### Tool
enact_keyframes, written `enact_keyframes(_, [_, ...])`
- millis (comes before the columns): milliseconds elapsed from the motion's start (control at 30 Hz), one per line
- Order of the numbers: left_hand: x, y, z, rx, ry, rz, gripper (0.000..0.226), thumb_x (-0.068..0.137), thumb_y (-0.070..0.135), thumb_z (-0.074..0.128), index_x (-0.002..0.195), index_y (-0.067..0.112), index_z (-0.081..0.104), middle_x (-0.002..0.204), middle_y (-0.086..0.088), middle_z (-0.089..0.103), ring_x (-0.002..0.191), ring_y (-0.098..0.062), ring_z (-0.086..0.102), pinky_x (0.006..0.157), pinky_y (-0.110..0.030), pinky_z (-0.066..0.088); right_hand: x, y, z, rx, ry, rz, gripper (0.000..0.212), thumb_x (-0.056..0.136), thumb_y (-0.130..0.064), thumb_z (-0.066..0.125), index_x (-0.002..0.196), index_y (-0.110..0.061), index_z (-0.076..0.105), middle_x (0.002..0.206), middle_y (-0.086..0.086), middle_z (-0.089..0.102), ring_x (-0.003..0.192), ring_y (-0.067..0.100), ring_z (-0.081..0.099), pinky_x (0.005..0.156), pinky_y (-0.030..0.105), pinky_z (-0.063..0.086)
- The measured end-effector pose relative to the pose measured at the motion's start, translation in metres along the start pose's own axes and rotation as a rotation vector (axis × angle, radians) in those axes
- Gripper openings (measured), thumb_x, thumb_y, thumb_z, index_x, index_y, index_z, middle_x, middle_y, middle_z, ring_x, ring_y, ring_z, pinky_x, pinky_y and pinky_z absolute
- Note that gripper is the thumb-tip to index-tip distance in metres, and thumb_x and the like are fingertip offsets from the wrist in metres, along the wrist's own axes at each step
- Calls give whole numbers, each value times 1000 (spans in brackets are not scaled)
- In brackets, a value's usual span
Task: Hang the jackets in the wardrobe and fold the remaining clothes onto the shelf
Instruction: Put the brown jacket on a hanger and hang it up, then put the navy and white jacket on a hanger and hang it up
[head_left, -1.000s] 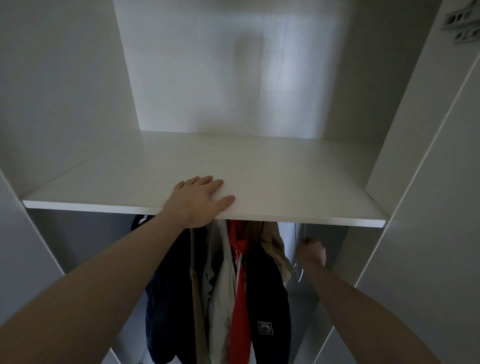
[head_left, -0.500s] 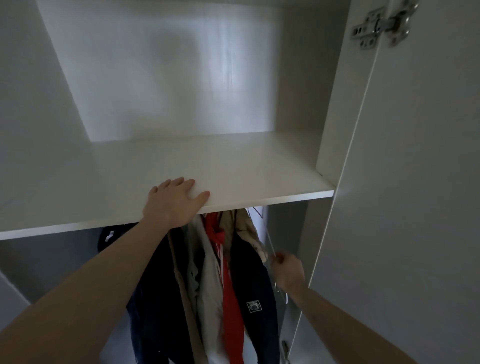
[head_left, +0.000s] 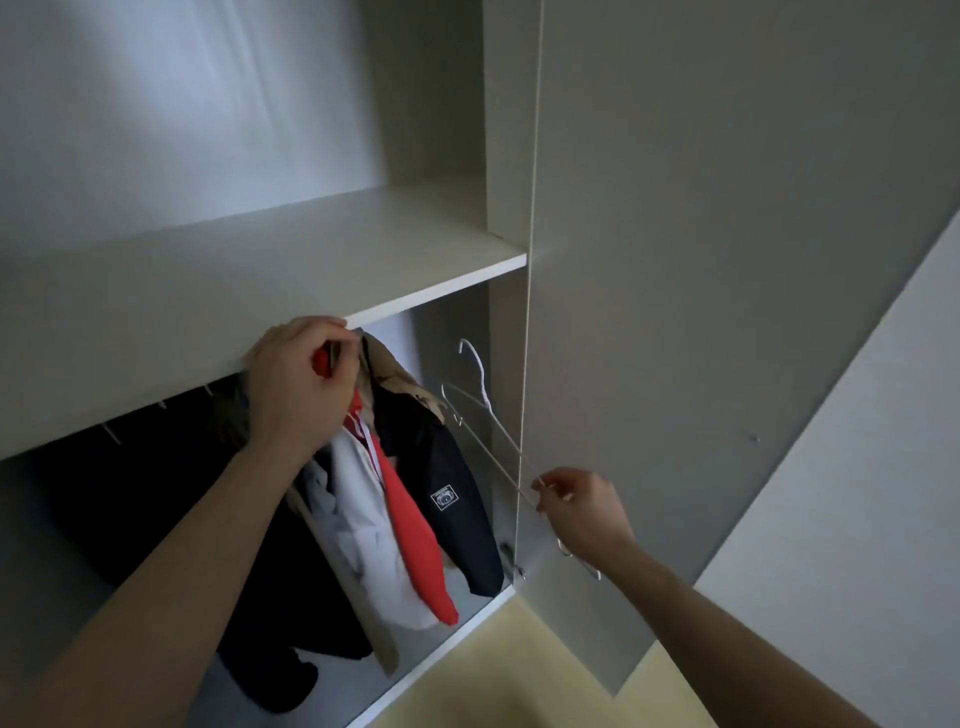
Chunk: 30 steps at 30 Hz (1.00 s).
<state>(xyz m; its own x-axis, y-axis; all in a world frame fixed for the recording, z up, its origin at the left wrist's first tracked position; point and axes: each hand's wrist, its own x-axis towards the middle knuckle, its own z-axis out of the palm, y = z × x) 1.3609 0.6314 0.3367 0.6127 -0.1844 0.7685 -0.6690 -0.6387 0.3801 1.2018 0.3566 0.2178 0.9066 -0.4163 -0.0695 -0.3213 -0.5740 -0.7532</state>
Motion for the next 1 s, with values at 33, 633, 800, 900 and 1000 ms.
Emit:
enact_keyframes(33, [-19,14,6,-84,-38,20,8,88,14,67,90,17,73,103,4,73,97,-21,68,92,-40,51,-19,7,-6,15,8,13,18,94,-27,59,92,-30,77,77,-12,74,70,7,69,64,23,56])
enact_keyframes(633, [-286,257,53,-639,-1001,-20,30,88,11,76,100,37,70,116,31,62,108,6,60,87,-20,45,-393,160,-172,80,405,383,10,87,-49,62,83,-46,71,77,-23,72,41,3,47,42,12,38])
enact_keyframes(800, [-336,384,61,-724,-1113,127,26,89,16,75,102,39,70,114,28,64,111,7,57,89,-19,43,-523,214,-220,102,561,488,12,89,-47,63,84,-42,72,78,-19,72,42,4,48,43,19,42])
enact_keyframes(900, [-380,467,58,-755,-1192,205,25,89,18,75,104,37,69,113,26,65,111,6,57,91,-23,45,-603,247,-246,96,645,560,15,88,-48,62,85,-39,72,78,-18,73,46,10,50,50,30,49])
enact_keyframes(1000, [-428,543,53,-803,-1241,313,26,88,18,77,104,36,68,112,25,65,110,2,59,89,-26,46,-678,279,-268,117,717,635,12,89,-42,64,81,-37,73,73,-14,72,53,15,61,59,33,55])
